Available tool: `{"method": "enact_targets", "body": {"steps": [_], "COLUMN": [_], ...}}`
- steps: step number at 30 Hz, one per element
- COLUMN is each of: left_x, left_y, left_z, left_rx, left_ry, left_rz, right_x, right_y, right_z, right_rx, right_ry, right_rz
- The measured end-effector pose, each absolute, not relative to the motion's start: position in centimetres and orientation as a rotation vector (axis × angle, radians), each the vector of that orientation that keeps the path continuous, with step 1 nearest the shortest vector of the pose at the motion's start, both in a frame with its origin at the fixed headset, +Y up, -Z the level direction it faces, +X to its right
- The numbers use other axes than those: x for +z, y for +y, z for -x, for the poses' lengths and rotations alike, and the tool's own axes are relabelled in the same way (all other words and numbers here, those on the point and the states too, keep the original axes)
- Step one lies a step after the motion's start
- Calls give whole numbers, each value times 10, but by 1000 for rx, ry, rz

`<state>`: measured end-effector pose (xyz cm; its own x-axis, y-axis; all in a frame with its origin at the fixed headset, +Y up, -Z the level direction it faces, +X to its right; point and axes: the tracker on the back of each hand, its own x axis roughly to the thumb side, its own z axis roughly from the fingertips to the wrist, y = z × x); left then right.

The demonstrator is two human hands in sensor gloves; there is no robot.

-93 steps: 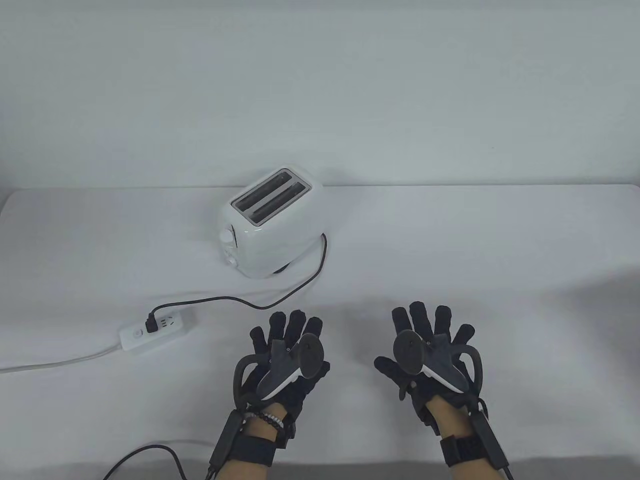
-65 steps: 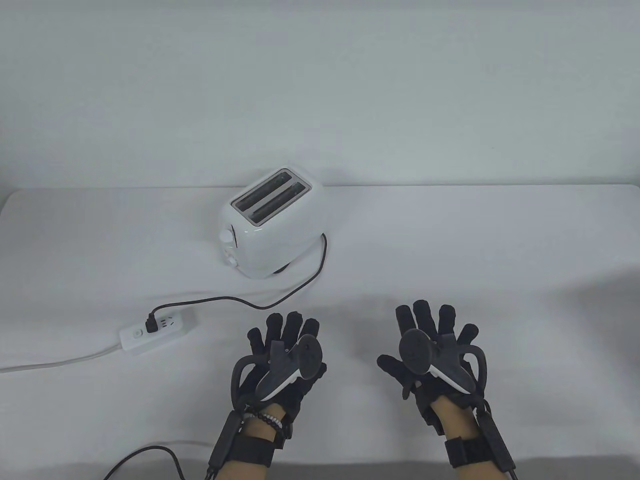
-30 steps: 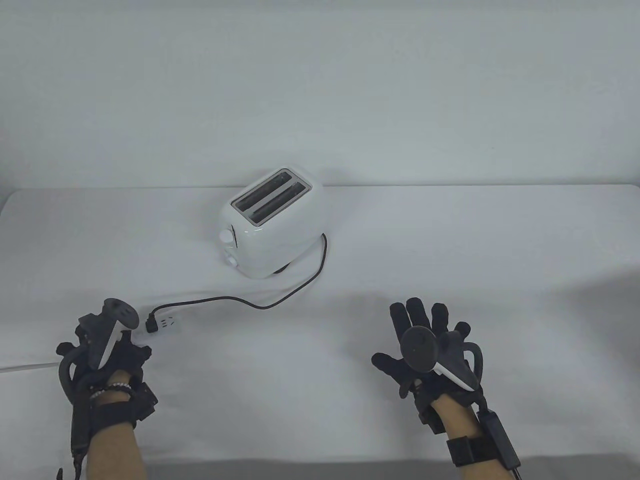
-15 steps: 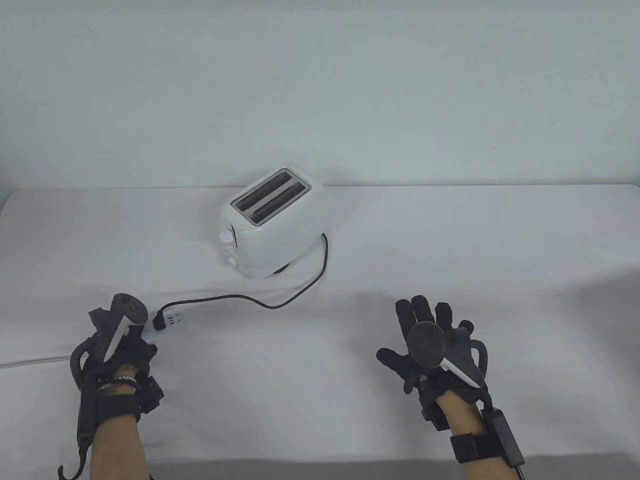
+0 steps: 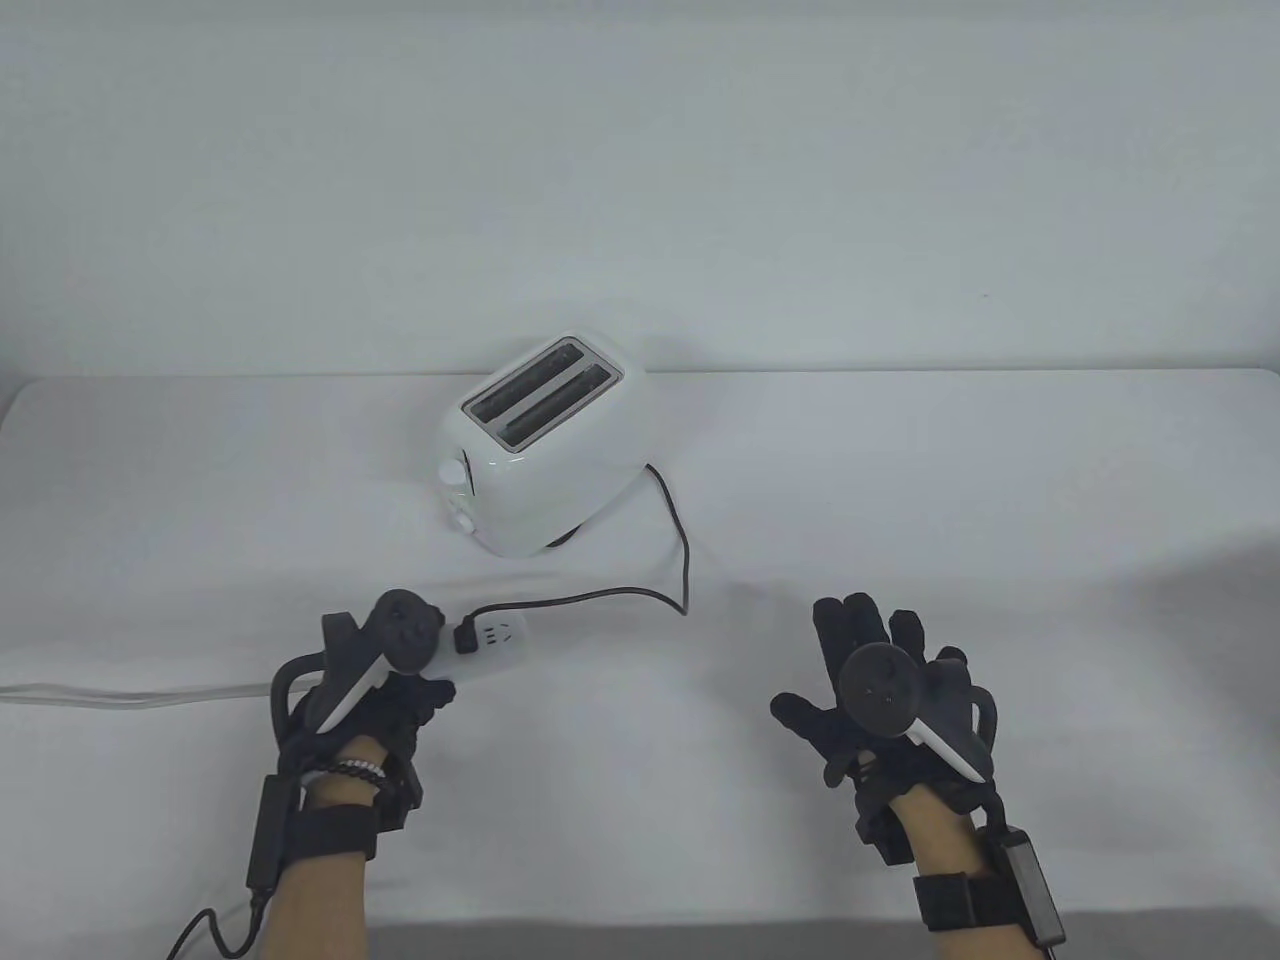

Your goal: Unplug the toaster

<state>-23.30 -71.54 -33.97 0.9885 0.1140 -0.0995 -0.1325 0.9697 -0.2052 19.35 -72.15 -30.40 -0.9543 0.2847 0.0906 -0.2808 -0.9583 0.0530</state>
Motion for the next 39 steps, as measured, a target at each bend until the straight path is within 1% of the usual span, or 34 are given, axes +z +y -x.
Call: {"method": "enact_targets", "body": {"steps": [5,9,14,15,17,19,20,23,28,32,34,36,37,39], "left_x": [-346,-351,-359,-360,-362,-364,-364,-365,-366,-365,-364,-362,-361,-362], "left_y": [-713,-710,-706,-706,-707,-713,-718,-733,-757,-765,-766,-769,-770,-771], "left_z": [183,148,99,89,83,78,74,65,65,65,66,66,67,68], "left_rx": [116,171,193,149,87,193,206,126,117,106,112,103,104,124], "left_ry": [-4,-59,-121,-132,-132,-132,-135,-142,-113,-122,-125,-133,-130,-126], "left_rz": [192,183,221,222,224,272,275,293,339,344,338,336,326,341], "right_x": [-303,-304,-303,-303,-303,-304,-305,-305,-306,-306,-305,-301,-299,-298], "right_y": [-718,-716,-714,-713,-713,-713,-714,-714,-715,-716,-714,-706,-700,-689], "right_z": [-203,-210,-217,-218,-219,-219,-219,-218,-217,-213,-209,-202,-195,-178], "right_rx": [2808,2776,2734,2727,2722,2717,2720,2733,2731,2754,2771,2808,2835,2907], "right_ry": [35,30,12,10,7,12,17,26,24,30,-17,-139,-241,-352], "right_rz": [-118,-105,-89,-87,-84,-85,-87,-89,-94,-111,-135,-176,-213,-316]}}
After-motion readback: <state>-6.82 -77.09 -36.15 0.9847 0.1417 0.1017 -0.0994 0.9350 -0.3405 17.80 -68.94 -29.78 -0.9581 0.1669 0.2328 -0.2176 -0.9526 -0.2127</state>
